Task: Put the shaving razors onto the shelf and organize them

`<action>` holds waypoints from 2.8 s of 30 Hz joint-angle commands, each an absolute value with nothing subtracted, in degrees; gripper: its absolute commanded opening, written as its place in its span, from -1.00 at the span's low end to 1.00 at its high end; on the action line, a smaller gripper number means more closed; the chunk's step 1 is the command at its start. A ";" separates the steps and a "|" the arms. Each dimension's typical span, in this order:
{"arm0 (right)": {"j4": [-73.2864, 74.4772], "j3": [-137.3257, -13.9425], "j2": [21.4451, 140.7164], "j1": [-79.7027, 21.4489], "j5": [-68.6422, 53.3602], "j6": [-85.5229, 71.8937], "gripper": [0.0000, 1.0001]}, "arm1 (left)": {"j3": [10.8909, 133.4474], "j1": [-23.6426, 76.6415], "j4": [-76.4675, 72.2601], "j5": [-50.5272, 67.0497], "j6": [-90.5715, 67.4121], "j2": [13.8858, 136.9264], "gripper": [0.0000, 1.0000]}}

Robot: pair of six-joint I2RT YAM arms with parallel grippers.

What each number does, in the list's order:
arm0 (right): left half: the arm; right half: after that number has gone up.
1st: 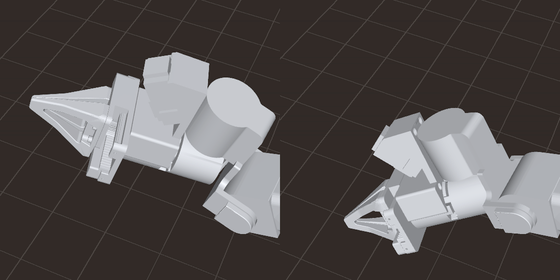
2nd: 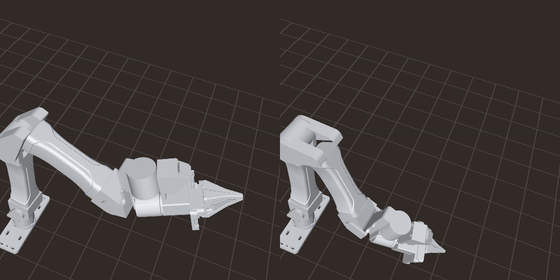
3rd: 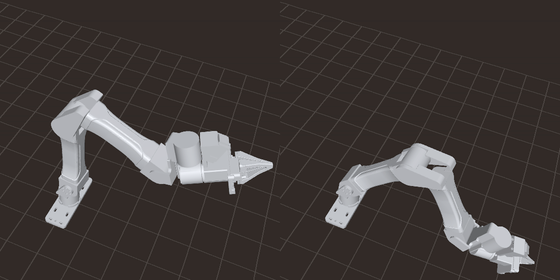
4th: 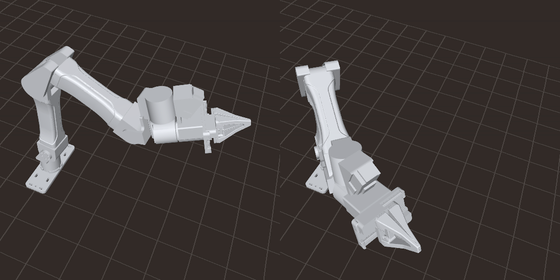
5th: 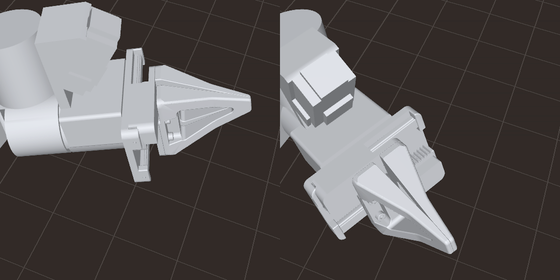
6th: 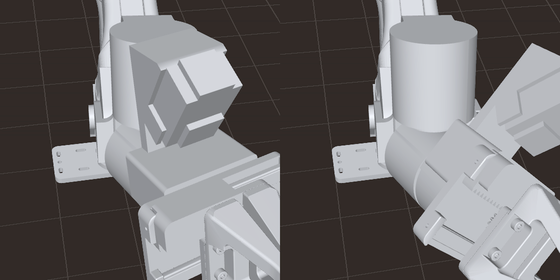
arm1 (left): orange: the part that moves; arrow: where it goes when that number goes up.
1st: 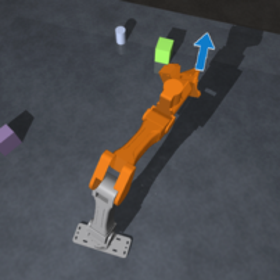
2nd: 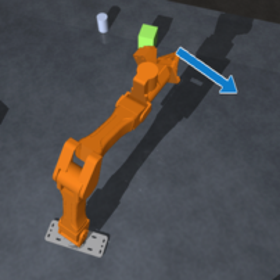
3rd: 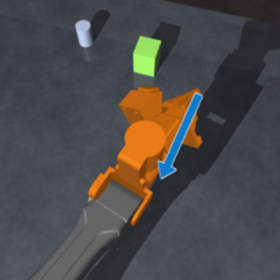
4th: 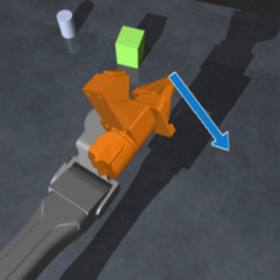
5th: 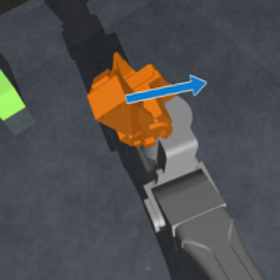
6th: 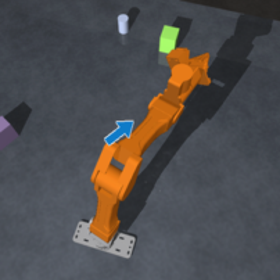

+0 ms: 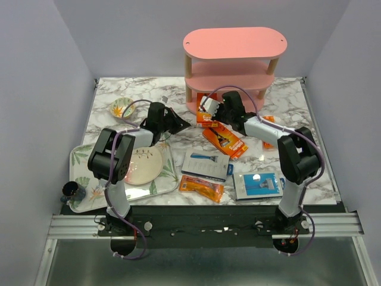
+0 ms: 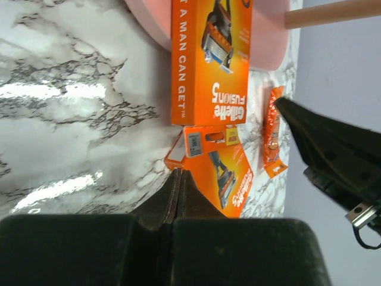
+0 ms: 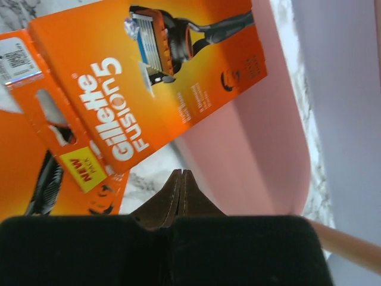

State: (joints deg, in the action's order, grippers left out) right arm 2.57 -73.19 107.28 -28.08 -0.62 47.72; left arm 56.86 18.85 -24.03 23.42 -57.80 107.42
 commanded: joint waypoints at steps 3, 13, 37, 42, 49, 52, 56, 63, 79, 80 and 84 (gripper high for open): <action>-1.15 -77.08 110.75 -28.39 1.77 54.85 -0.98 | 56.08 18.63 -20.82 23.20 -51.59 104.77 -1.00; 25.20 -83.83 106.59 -28.74 -25.31 52.12 -0.99 | 54.76 17.23 -20.74 24.17 -52.91 103.71 -1.00; 32.70 -97.47 122.51 -29.62 -14.51 62.32 -0.99 | 52.56 12.48 -20.57 22.24 -50.71 100.02 -1.00; 29.01 -97.91 124.10 -29.62 -9.68 62.67 -0.99 | 52.12 12.48 -20.83 22.15 -50.89 100.28 -1.00; 25.84 -98.35 125.33 -29.62 -6.86 63.02 -0.99 | 52.56 12.48 -20.92 22.06 -51.42 100.90 -1.00; 25.58 -99.66 126.21 -29.62 -6.42 63.02 -0.99 | 52.56 12.48 -20.83 22.15 -51.42 100.99 -1.00; 25.92 -101.25 127.00 -29.62 -6.50 62.75 -0.99 | 52.47 12.48 -20.92 22.15 -51.50 101.42 -1.00; 26.02 -103.71 128.41 -29.71 -7.74 62.31 -0.99 | 53.17 12.48 -20.83 22.32 -51.50 102.48 -1.00; 24.61 -107.92 132.01 -32.25 -8.44 64.07 -0.99 | 53.35 12.57 -20.83 22.41 -51.24 103.18 -1.00; 24.52 -108.19 132.53 -32.34 -8.18 64.16 -0.99 | 53.26 12.57 -20.83 22.33 -51.24 103.18 -1.00; 23.56 -108.28 133.07 -32.34 -6.07 64.25 -0.99 | 53.17 12.57 -20.74 22.32 -51.15 103.01 -1.00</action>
State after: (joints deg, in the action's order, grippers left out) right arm 24.60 -107.09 130.76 -31.92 -7.97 63.22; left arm 52.75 12.71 -20.47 23.18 -51.83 102.45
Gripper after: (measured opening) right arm 0.011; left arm 0.007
